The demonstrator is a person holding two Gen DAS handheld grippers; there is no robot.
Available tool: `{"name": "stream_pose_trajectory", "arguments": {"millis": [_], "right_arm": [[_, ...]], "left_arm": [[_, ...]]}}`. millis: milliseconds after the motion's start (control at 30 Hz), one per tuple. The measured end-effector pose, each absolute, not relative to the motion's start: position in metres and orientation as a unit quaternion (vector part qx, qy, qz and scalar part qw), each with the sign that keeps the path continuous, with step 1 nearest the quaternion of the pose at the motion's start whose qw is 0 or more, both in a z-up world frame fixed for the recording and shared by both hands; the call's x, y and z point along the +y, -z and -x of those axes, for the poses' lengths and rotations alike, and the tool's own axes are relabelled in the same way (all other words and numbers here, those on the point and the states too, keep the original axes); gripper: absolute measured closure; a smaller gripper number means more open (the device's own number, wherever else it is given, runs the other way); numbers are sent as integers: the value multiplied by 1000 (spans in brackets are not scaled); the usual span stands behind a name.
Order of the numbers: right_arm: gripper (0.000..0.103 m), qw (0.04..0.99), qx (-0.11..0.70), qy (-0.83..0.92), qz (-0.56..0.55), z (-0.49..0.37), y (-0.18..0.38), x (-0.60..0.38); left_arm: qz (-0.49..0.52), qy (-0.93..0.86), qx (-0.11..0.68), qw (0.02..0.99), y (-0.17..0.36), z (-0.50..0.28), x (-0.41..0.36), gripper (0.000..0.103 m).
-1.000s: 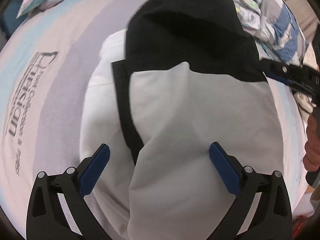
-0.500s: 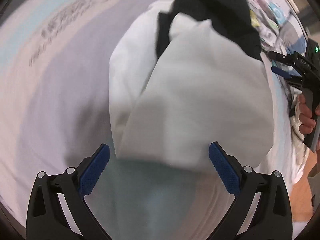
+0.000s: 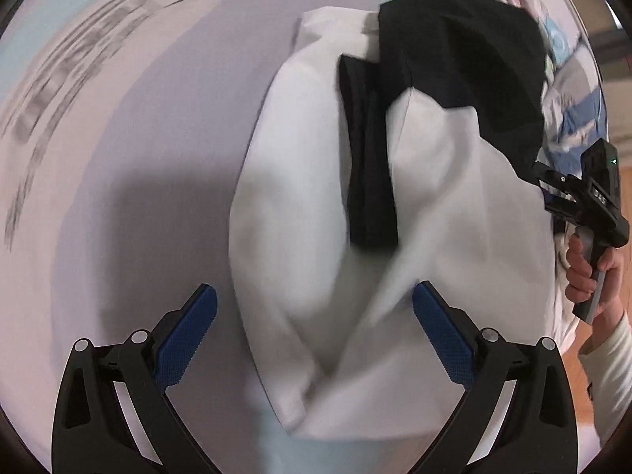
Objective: Fold large clothes
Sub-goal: 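Grasp the white jacket body with the left tool while the right tool holds the black hood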
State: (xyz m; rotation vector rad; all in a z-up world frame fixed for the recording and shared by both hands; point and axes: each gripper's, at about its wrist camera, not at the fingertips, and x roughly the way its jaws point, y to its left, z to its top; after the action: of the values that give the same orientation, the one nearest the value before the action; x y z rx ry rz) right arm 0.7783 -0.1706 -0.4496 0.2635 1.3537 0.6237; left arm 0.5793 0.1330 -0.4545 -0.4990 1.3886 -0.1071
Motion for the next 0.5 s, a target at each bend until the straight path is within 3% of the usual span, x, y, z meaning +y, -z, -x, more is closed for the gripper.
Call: {"name": "stream_pose_trajectory", "arguments": {"millis": [233,500], "right_arm": [[22,722,613,-275,-165,-777,462,-175],[19,716,620,-272,-171,-784,468,-174]], "left_arm": [[193,125,682,695,475,-633,126,5],[226,139,681,682,470,-626,144,6]]}}
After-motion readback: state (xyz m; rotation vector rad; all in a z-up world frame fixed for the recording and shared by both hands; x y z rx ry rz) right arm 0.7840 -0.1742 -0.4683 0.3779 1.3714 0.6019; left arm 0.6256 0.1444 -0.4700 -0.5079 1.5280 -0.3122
